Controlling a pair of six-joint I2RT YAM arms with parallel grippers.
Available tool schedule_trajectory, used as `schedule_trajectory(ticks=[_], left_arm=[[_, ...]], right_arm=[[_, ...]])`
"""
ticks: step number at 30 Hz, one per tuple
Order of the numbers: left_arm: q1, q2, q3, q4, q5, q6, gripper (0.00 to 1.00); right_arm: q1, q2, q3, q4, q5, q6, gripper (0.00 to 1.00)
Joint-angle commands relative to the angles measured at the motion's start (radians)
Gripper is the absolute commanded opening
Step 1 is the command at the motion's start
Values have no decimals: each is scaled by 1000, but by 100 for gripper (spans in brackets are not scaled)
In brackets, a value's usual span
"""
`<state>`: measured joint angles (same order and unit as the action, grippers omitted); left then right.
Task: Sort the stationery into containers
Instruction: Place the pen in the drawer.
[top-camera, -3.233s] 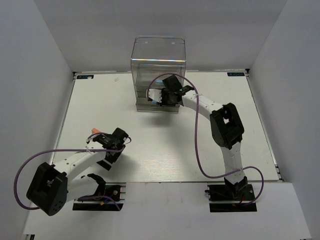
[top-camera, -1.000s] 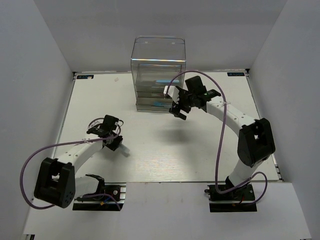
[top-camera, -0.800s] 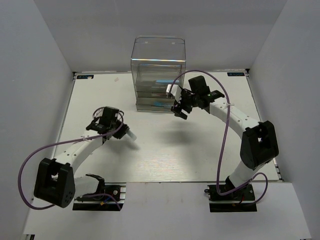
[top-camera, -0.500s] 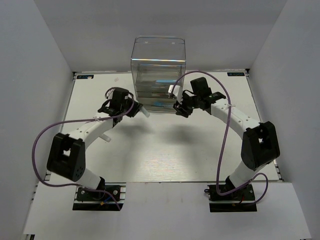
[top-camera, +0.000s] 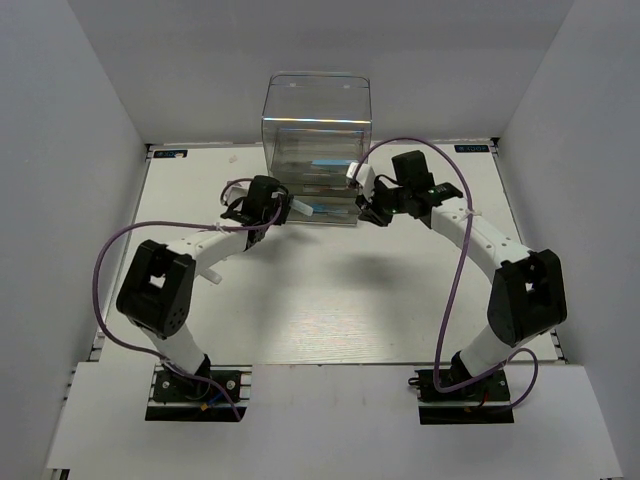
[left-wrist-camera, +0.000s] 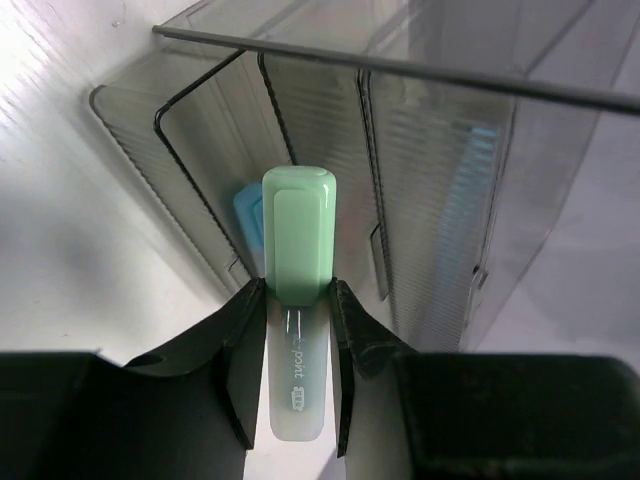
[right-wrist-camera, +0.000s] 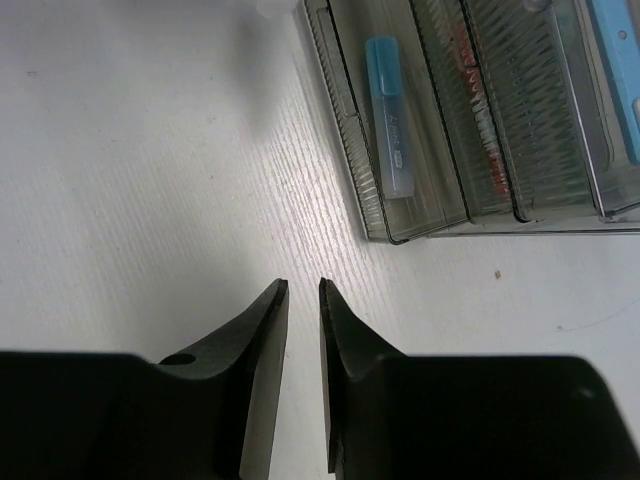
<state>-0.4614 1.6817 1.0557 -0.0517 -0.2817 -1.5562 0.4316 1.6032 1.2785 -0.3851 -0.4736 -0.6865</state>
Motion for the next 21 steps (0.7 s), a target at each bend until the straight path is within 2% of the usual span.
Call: schedule_trajectory(ticks=[1, 9, 16, 17, 18, 19, 20, 21], left_arm=[[-14, 44, 30, 61, -70, -160, 0], [-33, 194, 216, -83, -91, -249, 0], [-33, 245, 305, -192, -109, -268, 0], [-33, 254, 314, -201, -109, -268, 3], [-33, 254, 314, -201, -99, -268, 17], [-33, 254, 314, -211, -99, -268, 17], [-33, 254, 314, -211, -99, -268, 33], [-33, 263, 314, -211, -88, -268, 39]], right_arm=[[-11, -31, -8, 37, -26, 21, 25], [-34, -35, -10, 31, -25, 27, 25], [-56, -35, -10, 22, -36, 25, 27], [-57, -32, -11, 22, -39, 27, 27], [-59, -34, -8, 20, -40, 27, 29], [-62, -34, -10, 20, -43, 27, 29], [-60, -29, -10, 18, -45, 30, 30], [-65, -32, -5, 18, -48, 30, 30]])
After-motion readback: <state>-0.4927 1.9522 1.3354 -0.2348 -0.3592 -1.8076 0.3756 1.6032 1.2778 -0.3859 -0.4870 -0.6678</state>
